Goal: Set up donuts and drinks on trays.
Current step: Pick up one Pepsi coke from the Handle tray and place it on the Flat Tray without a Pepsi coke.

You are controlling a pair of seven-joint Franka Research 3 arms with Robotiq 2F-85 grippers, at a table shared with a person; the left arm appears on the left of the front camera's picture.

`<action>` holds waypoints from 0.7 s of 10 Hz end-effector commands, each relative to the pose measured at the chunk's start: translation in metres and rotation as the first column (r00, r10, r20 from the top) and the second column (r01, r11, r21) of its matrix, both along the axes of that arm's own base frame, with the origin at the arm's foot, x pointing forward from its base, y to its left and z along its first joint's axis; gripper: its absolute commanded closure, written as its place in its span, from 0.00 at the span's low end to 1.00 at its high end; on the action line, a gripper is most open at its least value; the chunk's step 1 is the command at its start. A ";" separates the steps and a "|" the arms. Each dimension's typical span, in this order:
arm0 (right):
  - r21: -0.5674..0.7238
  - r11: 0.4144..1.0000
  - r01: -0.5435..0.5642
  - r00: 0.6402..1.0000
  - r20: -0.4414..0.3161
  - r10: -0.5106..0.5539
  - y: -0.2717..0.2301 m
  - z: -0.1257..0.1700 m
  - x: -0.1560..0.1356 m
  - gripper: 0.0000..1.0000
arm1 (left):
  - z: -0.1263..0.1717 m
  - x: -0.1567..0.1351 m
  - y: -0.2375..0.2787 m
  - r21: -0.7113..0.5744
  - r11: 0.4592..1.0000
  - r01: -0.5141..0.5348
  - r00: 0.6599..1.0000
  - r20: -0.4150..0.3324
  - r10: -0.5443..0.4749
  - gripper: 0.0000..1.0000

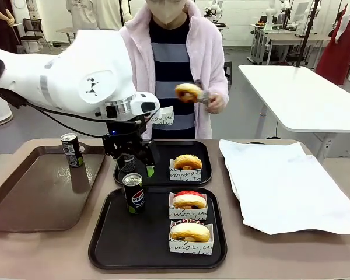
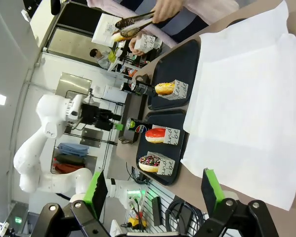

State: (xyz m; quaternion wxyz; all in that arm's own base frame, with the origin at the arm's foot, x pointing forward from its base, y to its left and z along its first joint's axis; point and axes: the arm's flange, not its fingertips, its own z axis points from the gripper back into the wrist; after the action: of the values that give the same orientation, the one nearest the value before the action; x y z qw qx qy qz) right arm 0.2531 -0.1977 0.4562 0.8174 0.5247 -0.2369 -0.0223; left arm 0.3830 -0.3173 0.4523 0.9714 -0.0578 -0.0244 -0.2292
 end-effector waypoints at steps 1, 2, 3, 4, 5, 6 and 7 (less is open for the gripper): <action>0.006 1.000 -0.006 1.000 0.008 0.006 -0.001 0.001 -0.001 0.00 | 0.006 -0.028 0.008 -0.014 1.000 -0.020 1.000 -0.014 0.020 0.00; 0.006 1.000 -0.006 1.000 0.008 0.006 -0.001 0.001 -0.001 0.00 | 0.009 -0.037 0.010 -0.015 1.000 -0.021 1.000 -0.021 0.020 0.00; 0.006 1.000 -0.006 1.000 0.008 0.006 -0.001 0.001 -0.001 0.00 | 0.009 -0.040 0.016 -0.011 1.000 -0.019 0.999 -0.026 0.019 0.00; 0.006 1.000 -0.006 1.000 0.008 0.006 -0.001 0.001 -0.001 0.00 | 0.013 -0.023 0.005 -0.007 1.000 -0.004 1.000 -0.002 0.004 0.00; 0.006 1.000 -0.006 1.000 0.008 0.006 -0.001 0.001 -0.001 0.00 | 0.013 -0.023 0.005 -0.007 1.000 -0.004 1.000 -0.002 0.004 0.00; 0.006 1.000 -0.006 1.000 0.008 0.006 -0.001 0.001 -0.001 0.00 | 0.013 -0.023 0.005 -0.007 1.000 -0.004 1.000 -0.002 0.004 0.00; 0.006 1.000 -0.006 1.000 0.008 0.006 -0.001 0.001 -0.001 0.00 | 0.013 -0.023 0.005 -0.007 1.000 -0.004 1.000 -0.002 0.004 0.00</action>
State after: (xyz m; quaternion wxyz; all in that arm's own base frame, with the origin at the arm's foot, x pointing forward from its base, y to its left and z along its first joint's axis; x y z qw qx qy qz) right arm 0.2531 -0.1977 0.4562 0.8174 0.5247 -0.2368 -0.0222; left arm 0.3559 -0.3102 0.4644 0.9721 -0.0626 -0.0196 -0.2253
